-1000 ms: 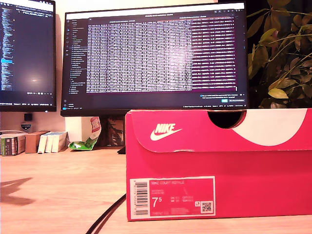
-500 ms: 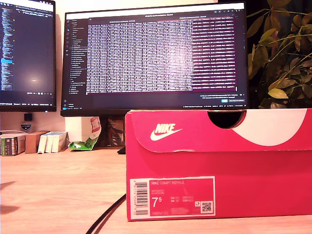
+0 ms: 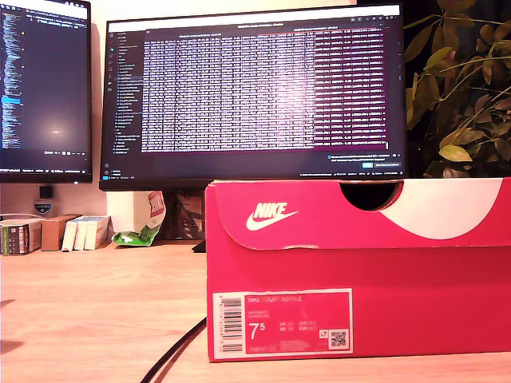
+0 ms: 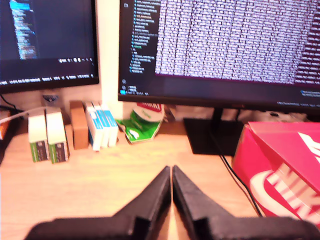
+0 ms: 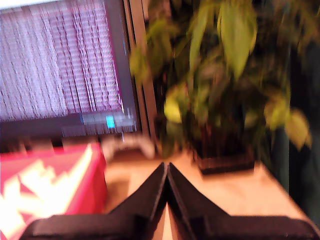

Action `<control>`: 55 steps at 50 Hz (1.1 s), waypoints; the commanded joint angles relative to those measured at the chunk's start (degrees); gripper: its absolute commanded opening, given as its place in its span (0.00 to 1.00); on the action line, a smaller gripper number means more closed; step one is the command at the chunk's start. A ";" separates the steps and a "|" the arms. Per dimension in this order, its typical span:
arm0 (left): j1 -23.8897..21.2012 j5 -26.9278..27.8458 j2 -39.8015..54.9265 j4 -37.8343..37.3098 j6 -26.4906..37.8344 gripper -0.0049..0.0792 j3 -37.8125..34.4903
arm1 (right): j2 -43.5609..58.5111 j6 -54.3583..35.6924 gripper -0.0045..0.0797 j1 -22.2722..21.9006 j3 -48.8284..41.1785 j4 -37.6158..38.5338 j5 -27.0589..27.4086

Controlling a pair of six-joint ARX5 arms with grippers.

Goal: Close the red shoebox by pushing the lid with your left arm and holding the box in place with your right arm

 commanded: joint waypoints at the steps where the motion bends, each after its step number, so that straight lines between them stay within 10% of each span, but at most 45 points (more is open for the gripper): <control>1: -1.09 -1.90 -0.79 1.07 1.60 0.04 -2.45 | -0.37 -0.57 0.04 0.09 -1.95 0.94 0.17; 31: -6.10 -10.51 -12.48 -3.61 5.29 0.04 -10.16 | -0.37 -3.80 0.04 1.36 -7.39 2.16 1.01; 55: -7.65 -14.21 -18.25 -12.09 4.70 0.04 -11.17 | -0.37 -4.26 0.04 13.25 -12.87 3.08 6.32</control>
